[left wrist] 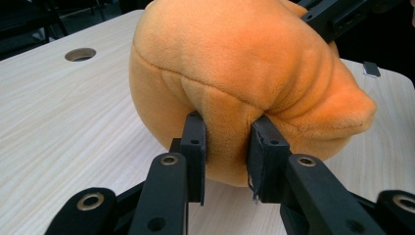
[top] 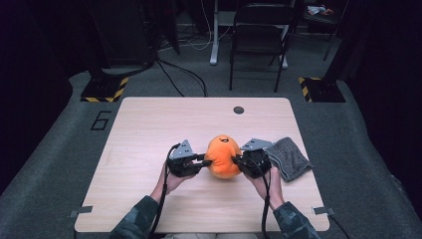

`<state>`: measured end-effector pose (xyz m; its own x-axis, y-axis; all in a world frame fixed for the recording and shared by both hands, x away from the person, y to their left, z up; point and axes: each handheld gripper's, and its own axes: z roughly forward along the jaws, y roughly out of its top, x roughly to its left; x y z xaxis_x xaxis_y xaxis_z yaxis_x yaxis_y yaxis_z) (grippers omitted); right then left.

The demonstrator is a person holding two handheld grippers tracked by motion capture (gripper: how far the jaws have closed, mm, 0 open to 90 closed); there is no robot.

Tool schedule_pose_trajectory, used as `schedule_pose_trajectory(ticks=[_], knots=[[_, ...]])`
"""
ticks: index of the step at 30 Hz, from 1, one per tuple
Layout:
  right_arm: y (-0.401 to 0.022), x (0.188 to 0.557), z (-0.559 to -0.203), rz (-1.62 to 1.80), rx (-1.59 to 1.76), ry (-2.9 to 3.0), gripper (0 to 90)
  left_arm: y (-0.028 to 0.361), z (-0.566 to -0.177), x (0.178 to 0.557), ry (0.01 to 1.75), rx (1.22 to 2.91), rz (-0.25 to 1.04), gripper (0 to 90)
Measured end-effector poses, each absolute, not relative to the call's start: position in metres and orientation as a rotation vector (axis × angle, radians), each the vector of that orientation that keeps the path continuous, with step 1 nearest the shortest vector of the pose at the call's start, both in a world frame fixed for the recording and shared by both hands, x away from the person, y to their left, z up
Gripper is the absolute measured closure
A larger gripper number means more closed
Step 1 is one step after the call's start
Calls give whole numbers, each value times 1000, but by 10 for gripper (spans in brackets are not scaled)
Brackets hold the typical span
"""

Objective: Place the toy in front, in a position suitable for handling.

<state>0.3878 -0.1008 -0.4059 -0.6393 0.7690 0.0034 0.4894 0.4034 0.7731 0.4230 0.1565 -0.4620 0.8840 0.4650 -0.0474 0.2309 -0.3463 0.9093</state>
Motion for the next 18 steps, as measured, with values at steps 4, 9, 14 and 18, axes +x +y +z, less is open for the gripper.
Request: schedule_pose_trajectory(ticks=[4,9,14,18], knots=[[-101,385,-408,1064,1111,2299,849,154,-464,429,489,1976,237,716],[-99,385,-419,1029,1142,2292,846,151,-474,437,500,2011,197,713],[-96,388,-432,971,1186,2302,843,144,-490,443,522,2061,159,706],[-94,392,-444,948,1225,2301,835,143,-498,445,542,2055,153,698]])
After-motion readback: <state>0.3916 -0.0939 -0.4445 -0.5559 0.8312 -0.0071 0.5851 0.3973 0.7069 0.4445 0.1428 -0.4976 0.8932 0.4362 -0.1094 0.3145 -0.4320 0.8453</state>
